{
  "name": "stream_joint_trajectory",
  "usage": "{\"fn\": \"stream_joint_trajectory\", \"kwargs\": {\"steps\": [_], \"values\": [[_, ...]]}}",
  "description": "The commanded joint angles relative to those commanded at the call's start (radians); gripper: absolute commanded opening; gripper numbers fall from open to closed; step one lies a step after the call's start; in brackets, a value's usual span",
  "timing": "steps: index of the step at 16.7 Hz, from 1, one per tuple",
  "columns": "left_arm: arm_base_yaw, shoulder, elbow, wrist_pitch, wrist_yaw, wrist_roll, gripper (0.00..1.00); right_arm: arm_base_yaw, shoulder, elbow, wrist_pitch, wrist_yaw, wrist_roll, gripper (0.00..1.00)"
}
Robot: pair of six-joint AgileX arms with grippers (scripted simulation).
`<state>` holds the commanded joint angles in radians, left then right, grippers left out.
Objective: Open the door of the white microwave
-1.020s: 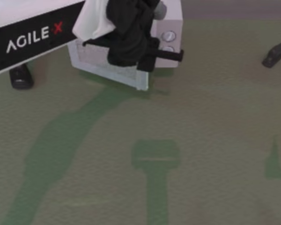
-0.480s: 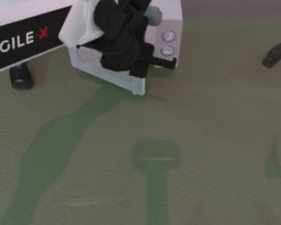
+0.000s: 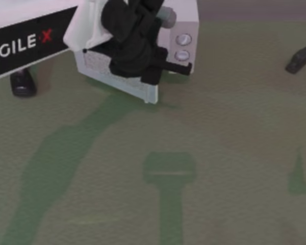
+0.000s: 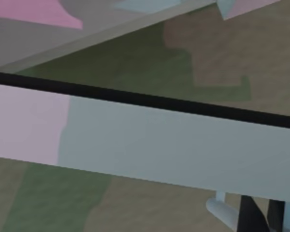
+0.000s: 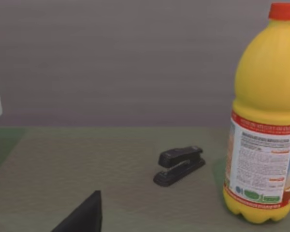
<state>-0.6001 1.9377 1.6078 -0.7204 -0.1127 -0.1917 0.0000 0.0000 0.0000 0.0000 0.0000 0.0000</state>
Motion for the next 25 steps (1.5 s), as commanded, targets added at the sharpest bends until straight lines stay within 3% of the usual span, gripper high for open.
{"fn": "stream_joint_trajectory", "kwargs": {"steps": [14, 25], "values": [[0.000, 0.000, 0.000, 0.000, 0.000, 0.000, 0.00, 0.000, 0.000, 0.000, 0.000, 0.000, 0.000, 1.00], [0.032, -0.081, -0.111, 0.037, 0.072, 0.126, 0.00, 0.000, 0.000, 0.000, 0.000, 0.000, 0.000, 1.00]]}}
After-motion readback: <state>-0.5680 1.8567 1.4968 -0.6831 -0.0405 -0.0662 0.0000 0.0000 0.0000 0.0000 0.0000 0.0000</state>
